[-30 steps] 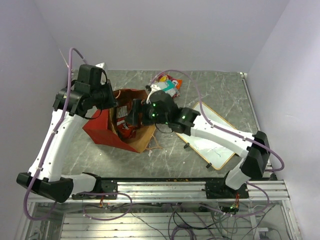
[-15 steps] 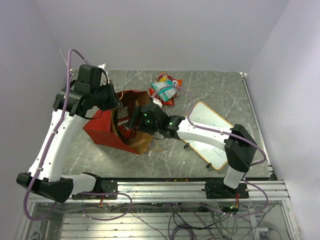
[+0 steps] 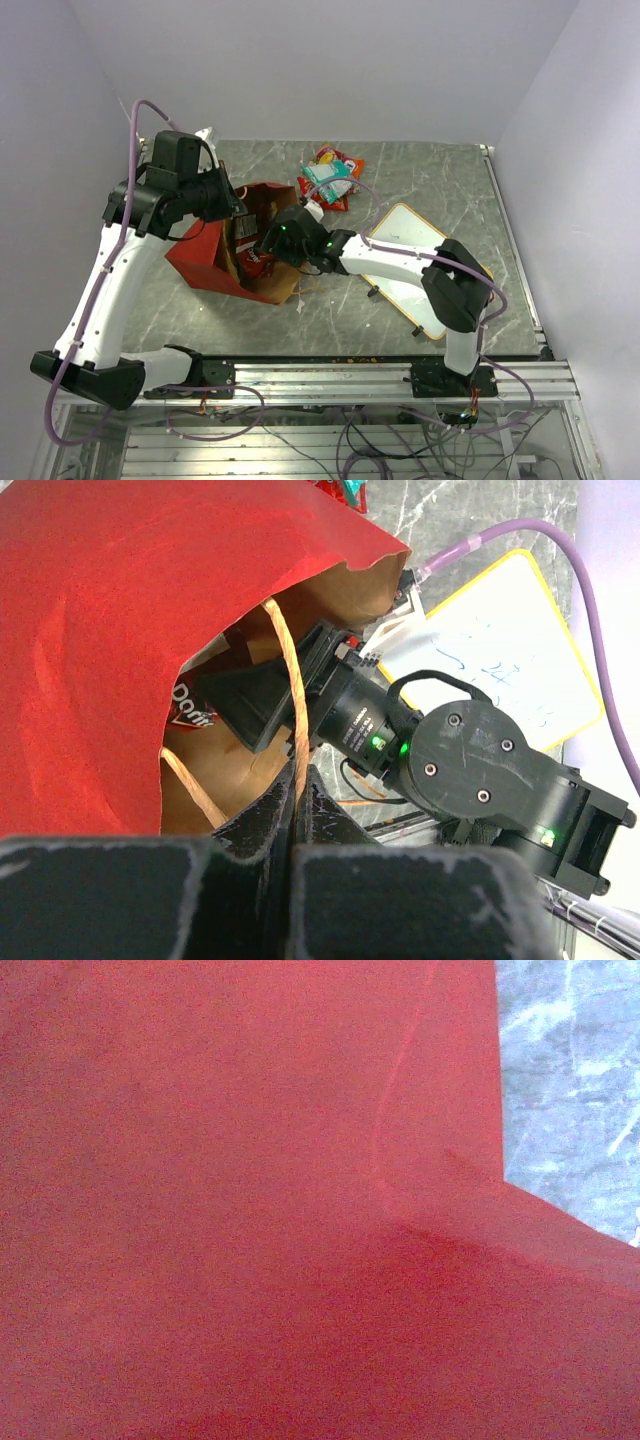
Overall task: Take the snacks out of the paper bag
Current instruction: Take out the snack from the paper bag, then place the snack at the center of the board, then take out the snack from the paper bag.
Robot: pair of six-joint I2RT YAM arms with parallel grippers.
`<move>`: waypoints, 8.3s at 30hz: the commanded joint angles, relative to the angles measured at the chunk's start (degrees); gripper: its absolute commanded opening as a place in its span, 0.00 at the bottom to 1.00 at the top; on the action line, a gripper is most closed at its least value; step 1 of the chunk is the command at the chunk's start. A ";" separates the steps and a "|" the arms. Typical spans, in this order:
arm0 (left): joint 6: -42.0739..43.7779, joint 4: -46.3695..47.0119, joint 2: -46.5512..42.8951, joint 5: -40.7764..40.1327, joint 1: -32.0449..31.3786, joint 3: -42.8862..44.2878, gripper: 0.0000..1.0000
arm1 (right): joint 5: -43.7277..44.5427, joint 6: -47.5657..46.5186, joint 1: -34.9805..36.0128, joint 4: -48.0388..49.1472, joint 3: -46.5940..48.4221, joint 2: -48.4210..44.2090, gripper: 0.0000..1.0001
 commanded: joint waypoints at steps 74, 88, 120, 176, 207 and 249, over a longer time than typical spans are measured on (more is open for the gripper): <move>0.72 0.56 -0.78 0.51 0.04 -0.02 0.07 | 0.99 -26.53 11.20 9.09 -25.04 -20.95 0.00; 0.89 -2.01 -2.88 0.46 0.07 0.37 0.07 | 0.19 -41.05 7.14 8.20 -16.49 -17.47 0.55; 2.00 -3.48 -1.00 3.70 0.08 1.86 0.07 | -25.00 -70.53 3.92 24.69 -15.90 -9.56 0.33; 5.03 -4.44 -3.02 -4.89 0.22 2.64 0.07 | 7.92 -56.57 -25.19 -7.56 16.51 -16.81 0.00; 14.46 2.64 -1.54 -8.44 0.22 1.33 0.07 | -1.03 -55.43 -36.84 -15.34 31.54 20.24 0.00; 6.26 7.45 -4.50 -4.57 0.22 -4.36 0.07 | -28.81 -42.30 -20.60 8.13 2.27 -15.14 0.57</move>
